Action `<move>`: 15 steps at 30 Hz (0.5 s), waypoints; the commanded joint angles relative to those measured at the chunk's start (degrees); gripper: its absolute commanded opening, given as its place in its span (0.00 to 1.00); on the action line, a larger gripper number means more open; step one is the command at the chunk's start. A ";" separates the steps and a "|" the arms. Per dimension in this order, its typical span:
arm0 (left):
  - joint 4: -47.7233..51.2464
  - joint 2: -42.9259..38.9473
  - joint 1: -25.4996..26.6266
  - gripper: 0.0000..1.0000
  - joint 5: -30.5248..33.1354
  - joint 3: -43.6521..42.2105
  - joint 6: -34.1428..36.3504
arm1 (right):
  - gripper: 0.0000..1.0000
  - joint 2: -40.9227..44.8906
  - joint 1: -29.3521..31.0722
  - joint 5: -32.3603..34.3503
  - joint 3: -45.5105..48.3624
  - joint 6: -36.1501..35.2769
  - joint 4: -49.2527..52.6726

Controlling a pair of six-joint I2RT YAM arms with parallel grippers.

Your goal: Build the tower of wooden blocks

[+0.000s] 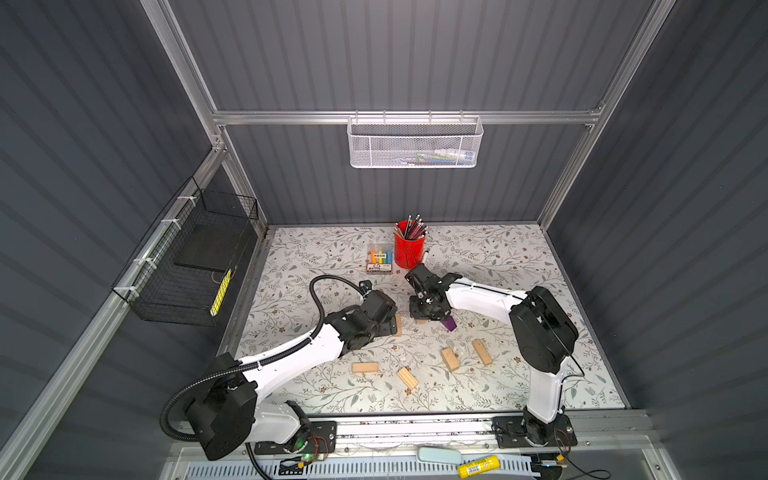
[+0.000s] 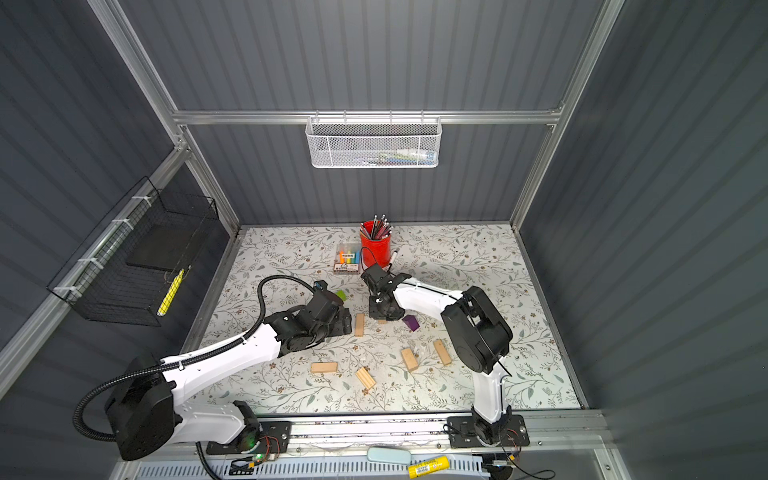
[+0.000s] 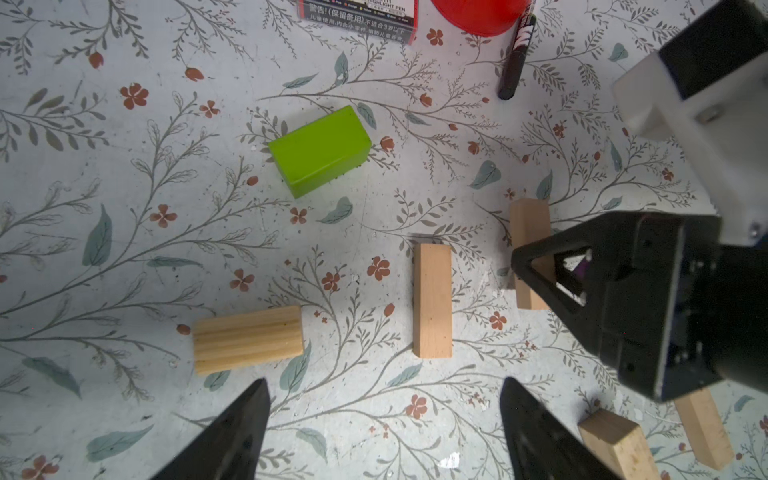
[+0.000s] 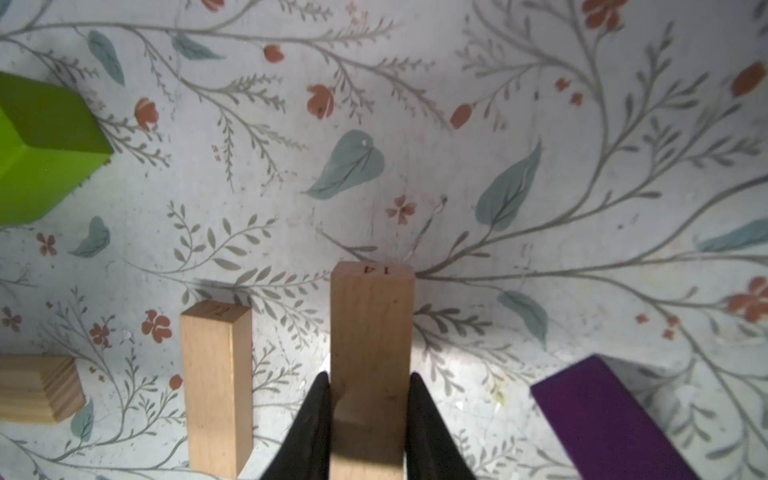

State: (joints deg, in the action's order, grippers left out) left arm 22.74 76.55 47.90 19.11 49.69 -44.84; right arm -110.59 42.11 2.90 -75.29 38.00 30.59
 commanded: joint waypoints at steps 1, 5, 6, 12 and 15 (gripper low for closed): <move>0.85 -1.64 -0.35 0.86 0.91 -1.48 -1.94 | 0.17 1.51 1.16 -0.12 2.10 2.40 -0.87; 0.44 -2.39 -0.42 0.84 2.04 -2.16 -2.71 | 0.17 1.53 2.23 0.62 2.74 2.94 -1.22; 0.60 -2.44 -0.36 0.84 2.23 -2.02 -2.86 | 0.17 1.38 2.49 0.63 2.90 2.96 -1.52; 1.27 -3.24 -0.52 0.82 3.87 -2.44 -3.65 | 0.17 -0.36 3.46 -0.87 2.61 2.40 -3.68; 1.59 -3.49 -0.48 0.82 4.18 -2.60 -3.90 | 0.18 -1.27 4.16 -1.32 1.96 2.28 -3.86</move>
State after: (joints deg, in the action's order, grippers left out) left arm 22.90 74.48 47.90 21.76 48.03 -47.68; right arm -110.52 45.52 2.22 -72.66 40.07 27.24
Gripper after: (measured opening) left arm 0.821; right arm 0.262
